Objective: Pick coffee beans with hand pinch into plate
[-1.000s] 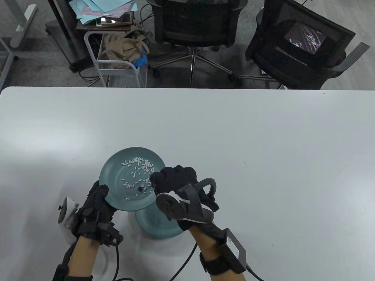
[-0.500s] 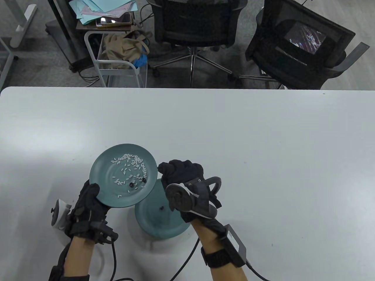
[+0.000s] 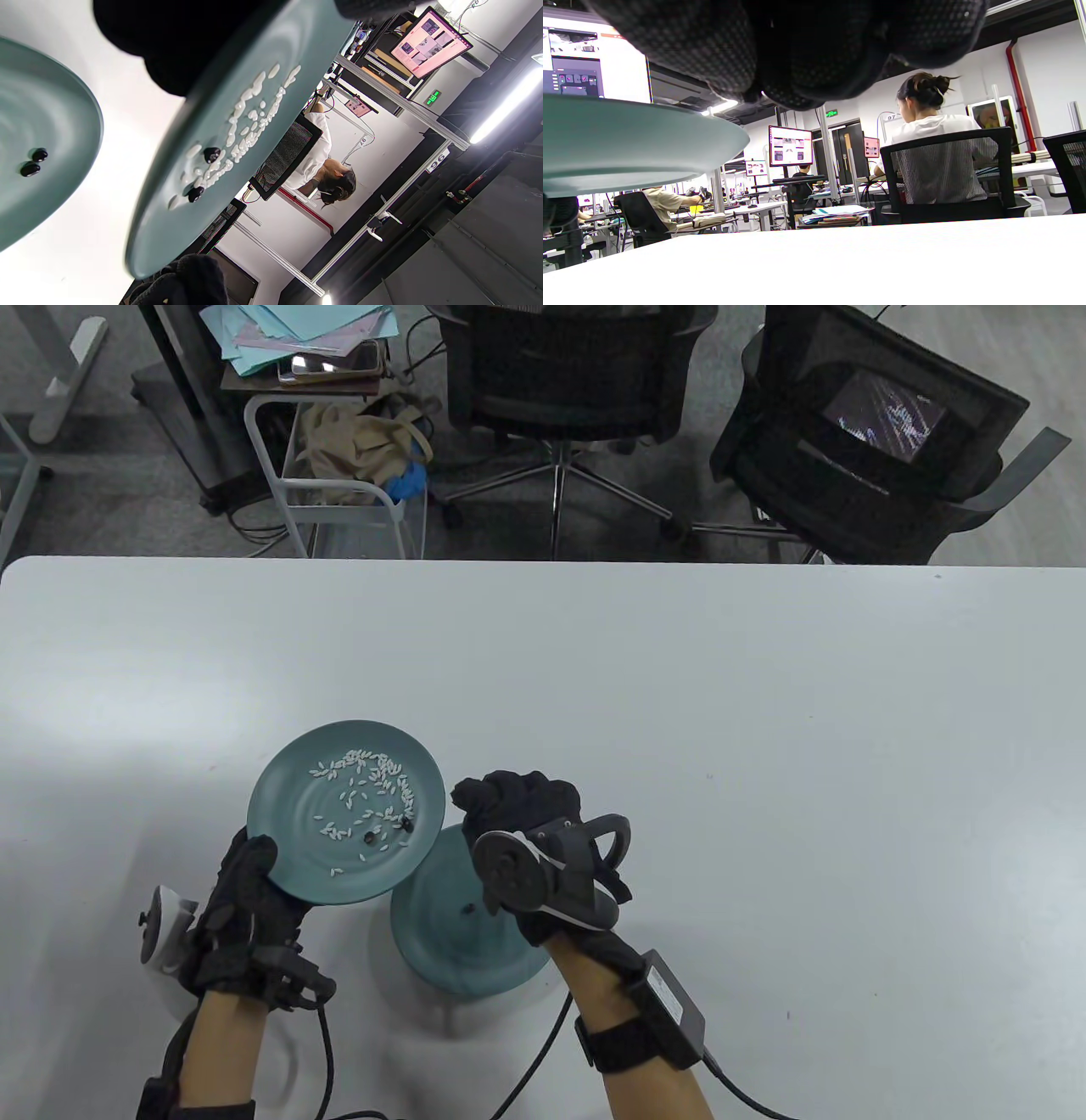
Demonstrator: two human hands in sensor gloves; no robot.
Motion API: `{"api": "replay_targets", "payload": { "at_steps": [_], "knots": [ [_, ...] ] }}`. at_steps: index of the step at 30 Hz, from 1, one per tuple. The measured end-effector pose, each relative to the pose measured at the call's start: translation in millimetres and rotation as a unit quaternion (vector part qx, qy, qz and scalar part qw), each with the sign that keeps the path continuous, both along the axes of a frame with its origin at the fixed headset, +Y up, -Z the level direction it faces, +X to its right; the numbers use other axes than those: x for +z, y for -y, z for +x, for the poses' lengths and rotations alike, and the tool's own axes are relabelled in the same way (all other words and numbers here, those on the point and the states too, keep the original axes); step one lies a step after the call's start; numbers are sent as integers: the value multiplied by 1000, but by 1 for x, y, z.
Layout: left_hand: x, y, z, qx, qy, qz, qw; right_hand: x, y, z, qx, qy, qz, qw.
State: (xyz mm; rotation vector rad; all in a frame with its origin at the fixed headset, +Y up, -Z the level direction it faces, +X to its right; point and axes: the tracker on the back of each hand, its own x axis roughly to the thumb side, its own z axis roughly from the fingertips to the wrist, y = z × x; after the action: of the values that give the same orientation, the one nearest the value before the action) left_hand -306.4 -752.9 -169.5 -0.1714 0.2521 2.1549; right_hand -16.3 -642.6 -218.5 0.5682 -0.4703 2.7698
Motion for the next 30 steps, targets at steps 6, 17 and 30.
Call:
{"api": "replay_targets", "payload": {
  "at_steps": [6,17,30],
  "knots": [
    [-1,2,0,1,3,2,1000,2,0,0,6,-1,-5,1000],
    [-2,3,5,-3,16,6,1000,6,-14,2,-18,-5,15,1000],
    [-2,-2,18,-2,37,21,999,29,-51,-13,-38,-51,82,995]
  ]
}}
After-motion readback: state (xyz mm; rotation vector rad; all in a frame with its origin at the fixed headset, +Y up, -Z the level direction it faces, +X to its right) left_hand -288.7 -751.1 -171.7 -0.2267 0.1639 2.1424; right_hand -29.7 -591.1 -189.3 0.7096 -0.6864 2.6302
